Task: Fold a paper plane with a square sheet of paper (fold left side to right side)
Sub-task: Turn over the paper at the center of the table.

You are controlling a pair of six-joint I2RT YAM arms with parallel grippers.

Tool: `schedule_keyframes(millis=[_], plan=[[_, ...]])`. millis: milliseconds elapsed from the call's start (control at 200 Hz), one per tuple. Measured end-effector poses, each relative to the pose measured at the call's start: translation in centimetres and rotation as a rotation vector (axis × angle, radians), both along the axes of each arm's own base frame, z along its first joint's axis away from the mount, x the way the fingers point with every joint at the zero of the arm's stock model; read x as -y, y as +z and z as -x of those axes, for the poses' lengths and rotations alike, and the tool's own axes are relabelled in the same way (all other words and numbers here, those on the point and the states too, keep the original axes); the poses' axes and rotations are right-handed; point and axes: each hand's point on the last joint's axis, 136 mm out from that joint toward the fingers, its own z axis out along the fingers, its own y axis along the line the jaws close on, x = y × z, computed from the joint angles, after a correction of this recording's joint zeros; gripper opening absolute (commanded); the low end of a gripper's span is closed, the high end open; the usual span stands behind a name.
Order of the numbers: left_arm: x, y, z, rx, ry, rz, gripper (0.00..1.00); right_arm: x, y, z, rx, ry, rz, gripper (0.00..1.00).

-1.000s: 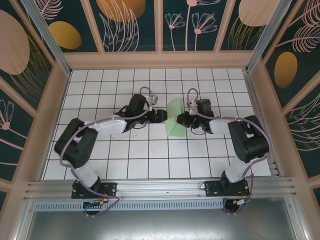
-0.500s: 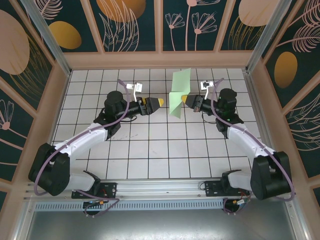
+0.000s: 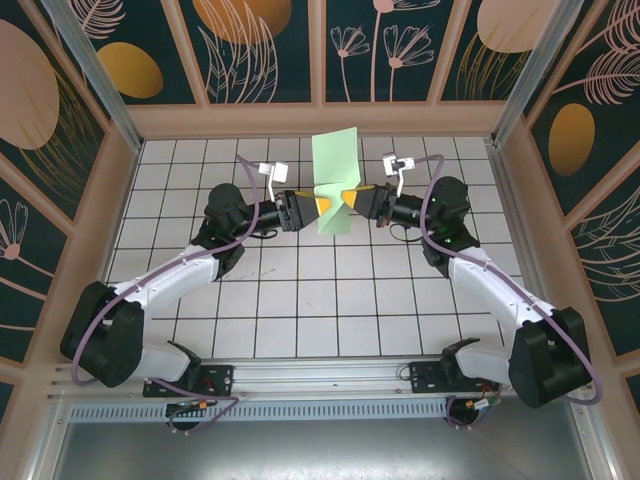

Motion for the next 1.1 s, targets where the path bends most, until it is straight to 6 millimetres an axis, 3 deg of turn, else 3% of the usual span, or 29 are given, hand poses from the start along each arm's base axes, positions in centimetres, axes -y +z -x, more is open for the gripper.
schedule_keyframes(millis=[115, 535, 671, 871, 986, 1101], plan=[[0.1, 0.5, 0.2, 0.008, -0.009, 0.018, 0.82, -0.4, 0.1, 0.2, -0.005, 0.015, -0.010, 0.03], [-0.2, 1.0, 0.4, 0.037, 0.000, 0.027, 0.19, -0.5, -0.3, -0.5, -0.031, -0.007, -0.009, 0.07], [-0.2, 0.6, 0.0, 0.035, 0.019, 0.010, 0.11, -0.5, -0.7, -0.6, -0.048, -0.014, 0.000, 0.16], [-0.5, -1.4, -0.7, 0.022, 0.093, -0.097, 0.02, 0.2, -2.9, -1.8, -0.102, -0.090, 0.072, 0.44], [-0.7, -3.1, -1.4, 0.031, 0.197, -0.244, 0.00, 2.3, -4.7, -3.3, -0.134, -0.253, 0.167, 0.57], [-0.9, -4.9, -1.5, 0.028, 0.287, -0.407, 0.00, 5.4, -6.0, -5.1, -0.151, -0.472, 0.296, 0.64]])
